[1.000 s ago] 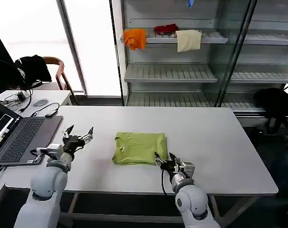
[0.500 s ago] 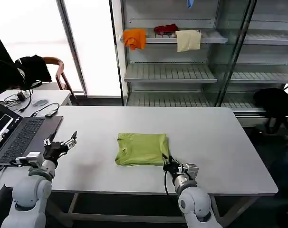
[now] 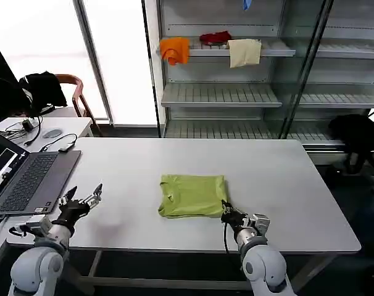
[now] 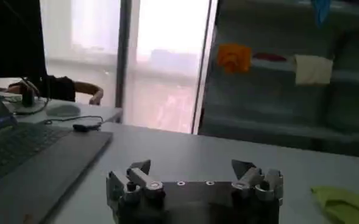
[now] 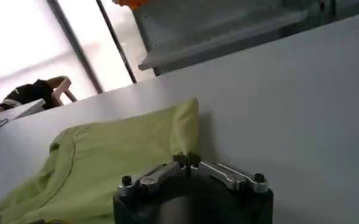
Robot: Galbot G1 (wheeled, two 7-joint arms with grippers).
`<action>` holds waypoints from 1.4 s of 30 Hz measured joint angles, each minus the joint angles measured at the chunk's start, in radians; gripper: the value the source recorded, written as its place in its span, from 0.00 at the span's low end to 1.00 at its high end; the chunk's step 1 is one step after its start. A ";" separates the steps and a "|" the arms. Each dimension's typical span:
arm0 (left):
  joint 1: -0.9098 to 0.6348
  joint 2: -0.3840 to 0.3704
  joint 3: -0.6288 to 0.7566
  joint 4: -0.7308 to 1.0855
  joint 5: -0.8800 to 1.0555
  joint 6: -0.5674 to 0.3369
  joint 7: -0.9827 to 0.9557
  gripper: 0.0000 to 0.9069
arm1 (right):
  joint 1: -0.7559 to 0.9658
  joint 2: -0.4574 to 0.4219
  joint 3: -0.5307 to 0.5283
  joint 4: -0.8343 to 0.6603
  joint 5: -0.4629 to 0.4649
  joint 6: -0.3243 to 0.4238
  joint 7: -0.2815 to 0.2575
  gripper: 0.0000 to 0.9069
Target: Fold and organize the clothes.
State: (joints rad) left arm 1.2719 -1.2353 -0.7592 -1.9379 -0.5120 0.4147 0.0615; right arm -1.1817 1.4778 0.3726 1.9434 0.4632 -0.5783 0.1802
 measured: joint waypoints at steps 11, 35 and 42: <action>0.073 -0.046 0.062 -0.059 0.022 -0.002 0.007 1.00 | -0.039 -0.013 0.022 0.040 -0.033 0.002 -0.040 1.00; 0.106 -0.065 0.102 -0.073 0.076 -0.039 0.011 1.00 | -0.198 -0.181 0.259 0.166 -0.253 0.166 -0.202 1.00; 0.097 -0.072 0.090 -0.078 0.097 -0.042 0.001 1.00 | -0.225 -0.215 0.326 0.178 -0.247 0.175 -0.204 1.00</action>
State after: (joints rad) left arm 1.3688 -1.3070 -0.6688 -2.0158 -0.4154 0.3730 0.0630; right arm -1.4072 1.2627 0.6990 2.1217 0.2161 -0.4030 -0.0240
